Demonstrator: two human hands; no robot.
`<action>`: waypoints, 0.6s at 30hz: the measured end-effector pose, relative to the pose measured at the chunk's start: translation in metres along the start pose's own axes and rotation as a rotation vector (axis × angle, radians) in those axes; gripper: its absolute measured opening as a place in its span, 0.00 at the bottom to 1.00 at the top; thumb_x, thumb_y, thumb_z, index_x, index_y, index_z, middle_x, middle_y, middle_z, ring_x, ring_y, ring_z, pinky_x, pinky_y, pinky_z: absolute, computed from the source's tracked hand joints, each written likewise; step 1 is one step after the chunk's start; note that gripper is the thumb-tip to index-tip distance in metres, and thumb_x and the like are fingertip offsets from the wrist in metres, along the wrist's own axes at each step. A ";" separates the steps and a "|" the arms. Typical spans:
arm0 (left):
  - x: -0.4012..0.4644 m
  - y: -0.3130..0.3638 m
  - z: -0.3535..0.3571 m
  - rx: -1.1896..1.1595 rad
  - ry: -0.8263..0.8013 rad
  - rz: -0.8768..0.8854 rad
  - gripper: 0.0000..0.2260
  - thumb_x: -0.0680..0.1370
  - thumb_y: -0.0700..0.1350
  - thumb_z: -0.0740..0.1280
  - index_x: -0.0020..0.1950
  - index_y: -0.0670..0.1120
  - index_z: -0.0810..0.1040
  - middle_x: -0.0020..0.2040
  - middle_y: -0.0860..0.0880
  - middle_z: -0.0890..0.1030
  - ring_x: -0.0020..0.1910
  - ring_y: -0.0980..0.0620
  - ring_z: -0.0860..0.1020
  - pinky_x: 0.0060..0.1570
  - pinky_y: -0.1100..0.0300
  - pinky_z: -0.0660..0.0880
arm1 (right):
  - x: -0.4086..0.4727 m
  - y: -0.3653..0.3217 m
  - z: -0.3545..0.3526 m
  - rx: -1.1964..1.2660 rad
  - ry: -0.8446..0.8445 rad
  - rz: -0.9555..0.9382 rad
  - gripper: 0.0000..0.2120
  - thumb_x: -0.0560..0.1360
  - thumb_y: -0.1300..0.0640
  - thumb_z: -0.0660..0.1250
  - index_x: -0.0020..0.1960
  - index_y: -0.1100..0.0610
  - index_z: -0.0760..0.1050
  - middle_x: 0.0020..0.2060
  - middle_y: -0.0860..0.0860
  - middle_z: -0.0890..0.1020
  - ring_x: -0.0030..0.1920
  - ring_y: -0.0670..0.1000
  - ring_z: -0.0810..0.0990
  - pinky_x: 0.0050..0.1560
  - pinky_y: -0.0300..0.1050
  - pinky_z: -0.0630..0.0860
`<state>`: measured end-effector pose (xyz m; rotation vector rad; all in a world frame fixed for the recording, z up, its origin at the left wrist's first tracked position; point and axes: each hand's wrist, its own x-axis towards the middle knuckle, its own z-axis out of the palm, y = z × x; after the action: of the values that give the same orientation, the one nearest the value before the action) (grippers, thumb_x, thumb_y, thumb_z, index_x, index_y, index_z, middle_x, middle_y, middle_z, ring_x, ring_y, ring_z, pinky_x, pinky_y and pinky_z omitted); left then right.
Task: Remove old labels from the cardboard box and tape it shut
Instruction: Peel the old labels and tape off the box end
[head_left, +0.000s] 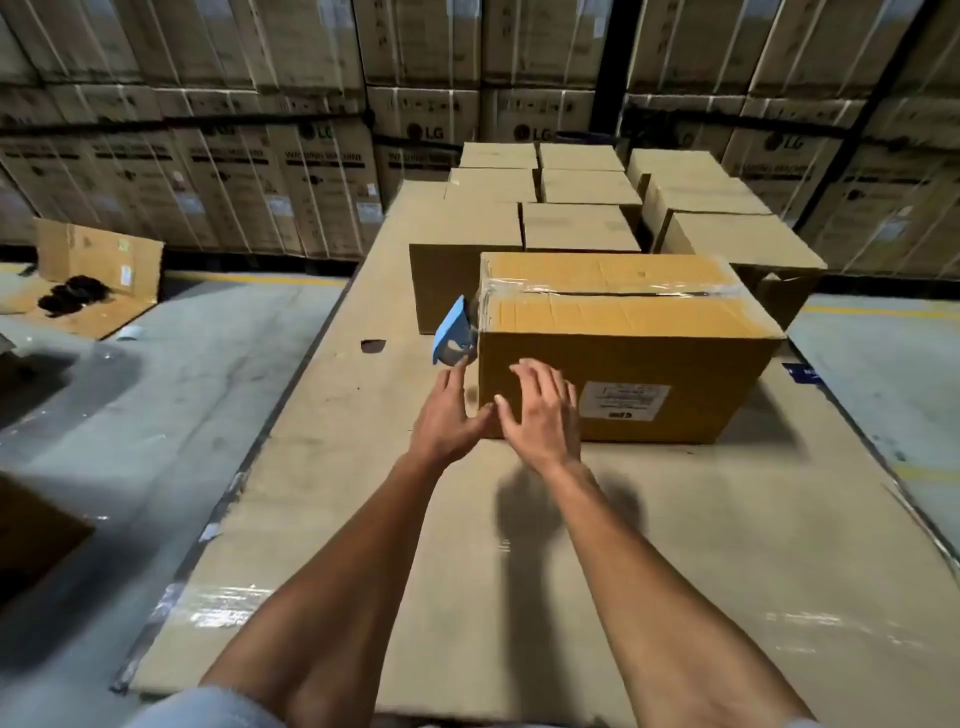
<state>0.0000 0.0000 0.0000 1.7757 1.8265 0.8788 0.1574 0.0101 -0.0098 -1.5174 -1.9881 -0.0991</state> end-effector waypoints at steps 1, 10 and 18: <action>0.010 -0.002 -0.005 -0.014 0.019 0.054 0.39 0.79 0.63 0.69 0.86 0.56 0.56 0.82 0.50 0.69 0.75 0.46 0.74 0.69 0.40 0.78 | 0.010 -0.006 0.000 -0.015 0.021 -0.012 0.25 0.80 0.42 0.66 0.73 0.51 0.72 0.72 0.52 0.75 0.72 0.52 0.73 0.72 0.54 0.72; 0.058 0.014 -0.029 0.000 -0.212 0.133 0.43 0.79 0.44 0.72 0.88 0.49 0.50 0.87 0.45 0.58 0.83 0.41 0.63 0.77 0.42 0.70 | 0.057 -0.017 -0.006 -0.184 -0.273 0.181 0.36 0.83 0.47 0.65 0.85 0.48 0.51 0.85 0.53 0.53 0.85 0.56 0.48 0.84 0.64 0.48; 0.041 0.018 -0.027 -0.080 -0.062 0.099 0.32 0.78 0.44 0.65 0.83 0.51 0.67 0.73 0.44 0.80 0.69 0.42 0.80 0.64 0.41 0.82 | 0.045 -0.010 -0.020 -0.171 -0.215 0.159 0.30 0.83 0.43 0.62 0.82 0.48 0.61 0.82 0.55 0.62 0.83 0.57 0.57 0.82 0.63 0.56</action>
<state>-0.0091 0.0361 0.0366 1.8357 1.6542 0.9102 0.1509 0.0362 0.0323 -1.8582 -2.0584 -0.0420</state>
